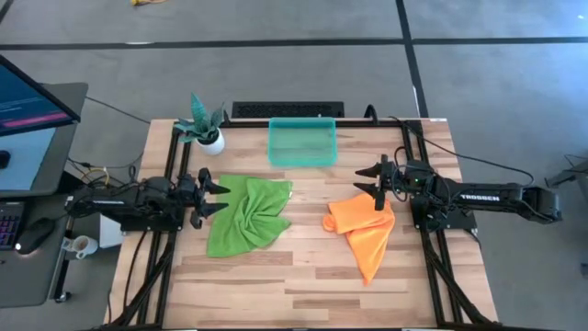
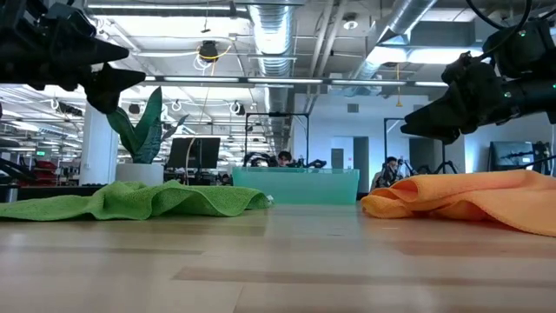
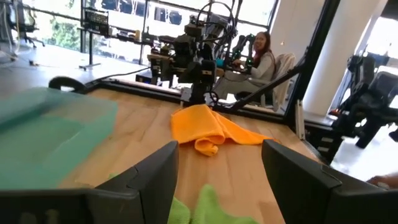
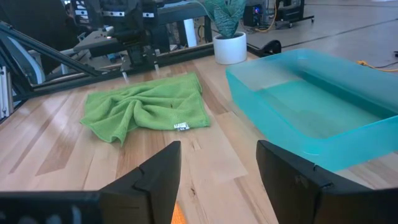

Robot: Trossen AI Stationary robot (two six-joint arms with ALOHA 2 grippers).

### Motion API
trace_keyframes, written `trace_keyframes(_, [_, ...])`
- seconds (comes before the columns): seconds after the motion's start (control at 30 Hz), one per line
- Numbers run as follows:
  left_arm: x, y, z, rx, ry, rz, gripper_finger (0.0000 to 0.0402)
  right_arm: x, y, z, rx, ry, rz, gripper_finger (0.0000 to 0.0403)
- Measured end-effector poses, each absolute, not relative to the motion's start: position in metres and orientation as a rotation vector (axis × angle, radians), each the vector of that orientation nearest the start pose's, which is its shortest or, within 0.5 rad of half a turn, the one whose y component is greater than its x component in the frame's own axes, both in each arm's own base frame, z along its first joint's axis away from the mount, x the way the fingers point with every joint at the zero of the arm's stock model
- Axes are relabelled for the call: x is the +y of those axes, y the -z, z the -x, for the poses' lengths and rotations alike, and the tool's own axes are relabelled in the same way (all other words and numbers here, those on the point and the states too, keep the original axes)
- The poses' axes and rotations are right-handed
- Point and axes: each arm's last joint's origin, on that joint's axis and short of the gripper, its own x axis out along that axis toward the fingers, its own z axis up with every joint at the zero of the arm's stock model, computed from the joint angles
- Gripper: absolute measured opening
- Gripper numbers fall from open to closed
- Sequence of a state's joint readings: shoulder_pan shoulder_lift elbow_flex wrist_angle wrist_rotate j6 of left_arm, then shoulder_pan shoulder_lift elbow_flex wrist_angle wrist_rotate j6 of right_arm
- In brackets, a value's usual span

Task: Roll towel into tight, uniform cylinder
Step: Roll the green microfiber towel

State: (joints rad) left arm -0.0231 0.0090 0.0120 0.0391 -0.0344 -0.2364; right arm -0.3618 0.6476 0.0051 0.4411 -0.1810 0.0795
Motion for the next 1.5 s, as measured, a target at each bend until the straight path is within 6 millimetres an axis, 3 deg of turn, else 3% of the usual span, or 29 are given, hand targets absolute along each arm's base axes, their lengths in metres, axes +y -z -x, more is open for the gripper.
trace_keyframes(0.23, [-0.001, -0.19, -0.094, -0.138, 0.004, 0.221, 0.0222, -0.043, -0.145, -0.129, 0.187, 0.188, -0.133, 0.023])
trace_keyframes(0.6, [-0.001, -0.235, -0.086, -0.216, -0.001, 0.048, 0.0222, -0.043, -0.145, -0.129, 0.188, 0.188, -0.133, 0.023])
trace_keyframes(0.8, [-0.001, -0.255, -0.092, -0.076, -0.015, -0.002, 0.0222, -0.043, -0.145, -0.129, 0.188, 0.188, -0.133, 0.023])
trace_keyframes(1.17, [-0.001, -0.283, -0.125, 0.285, -0.04, -0.124, 0.0222, -0.043, -0.145, -0.129, 0.187, 0.188, -0.133, 0.023])
trace_keyframes(1.5, [-0.001, -0.274, -0.145, 0.608, -0.037, -0.13, 0.0222, -0.043, -0.145, -0.129, 0.187, 0.188, -0.133, 0.023])
